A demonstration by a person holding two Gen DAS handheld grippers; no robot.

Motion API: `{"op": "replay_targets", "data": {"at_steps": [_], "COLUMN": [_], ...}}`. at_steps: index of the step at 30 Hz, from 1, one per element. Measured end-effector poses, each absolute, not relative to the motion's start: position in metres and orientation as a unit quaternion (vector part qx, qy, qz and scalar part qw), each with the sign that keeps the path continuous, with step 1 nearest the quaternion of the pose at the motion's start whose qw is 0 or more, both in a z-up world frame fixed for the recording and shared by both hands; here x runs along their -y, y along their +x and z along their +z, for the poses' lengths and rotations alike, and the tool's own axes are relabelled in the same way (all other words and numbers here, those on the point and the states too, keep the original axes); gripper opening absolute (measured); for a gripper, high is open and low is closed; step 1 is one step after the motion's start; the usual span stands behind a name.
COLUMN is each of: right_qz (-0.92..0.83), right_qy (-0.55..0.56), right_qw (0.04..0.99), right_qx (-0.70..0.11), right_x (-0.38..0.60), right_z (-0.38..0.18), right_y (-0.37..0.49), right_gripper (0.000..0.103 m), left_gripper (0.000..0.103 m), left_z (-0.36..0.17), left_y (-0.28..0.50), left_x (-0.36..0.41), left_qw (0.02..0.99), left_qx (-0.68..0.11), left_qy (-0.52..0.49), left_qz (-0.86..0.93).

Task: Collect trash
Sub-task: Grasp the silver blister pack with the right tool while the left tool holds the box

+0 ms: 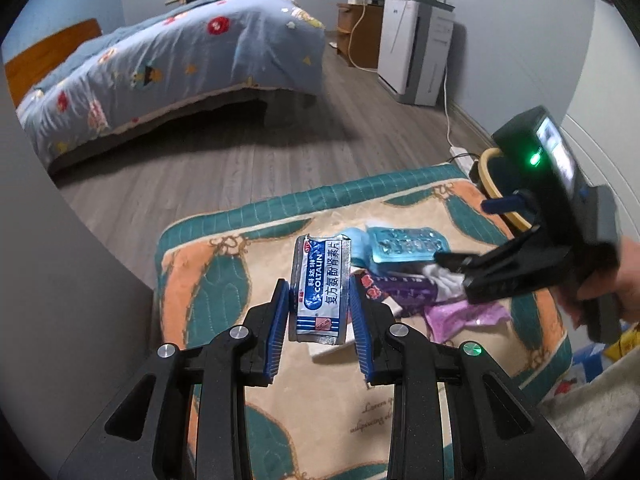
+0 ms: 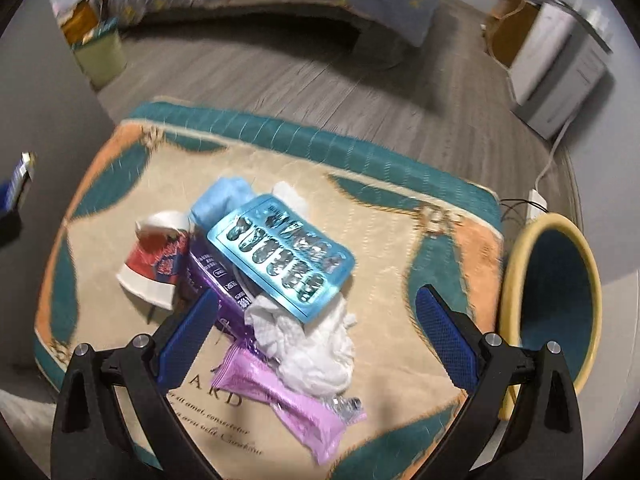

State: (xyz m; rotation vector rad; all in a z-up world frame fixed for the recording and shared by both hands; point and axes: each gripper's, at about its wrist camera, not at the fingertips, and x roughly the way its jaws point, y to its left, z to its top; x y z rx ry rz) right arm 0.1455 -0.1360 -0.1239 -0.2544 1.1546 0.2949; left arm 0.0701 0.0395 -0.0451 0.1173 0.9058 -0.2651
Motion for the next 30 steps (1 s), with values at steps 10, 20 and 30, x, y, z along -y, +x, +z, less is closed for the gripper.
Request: {"op": "replay_targets", "data": {"at_steps": [10,20,30], "right_qz": [0.161,0.177,0.163], "right_qy": [-0.180,-0.059,-0.057], "right_qw": [0.800,0.790,0.809], "right_qx": [-0.550,-0.584,-0.563], "right_x": [0.102,0.130,0.129], "right_z": [-0.163,-0.162,-0.152], "right_y": [0.166,0.185,0.193], "right_gripper": [0.086,0.034,0.012], "left_gripper": [0.032,0.032,0.032], "left_z": [-0.056,-0.060,-0.068], "left_y": [0.085,0.086,0.091], "left_x": [-0.047,-0.041,-0.030], "left_qw": [0.882,0.878,0.870], "left_qx": [-0.449,-0.455,-0.469], "left_qy": [0.037,0.037,0.053], "left_qz": [-0.137,-0.144,-0.143]}}
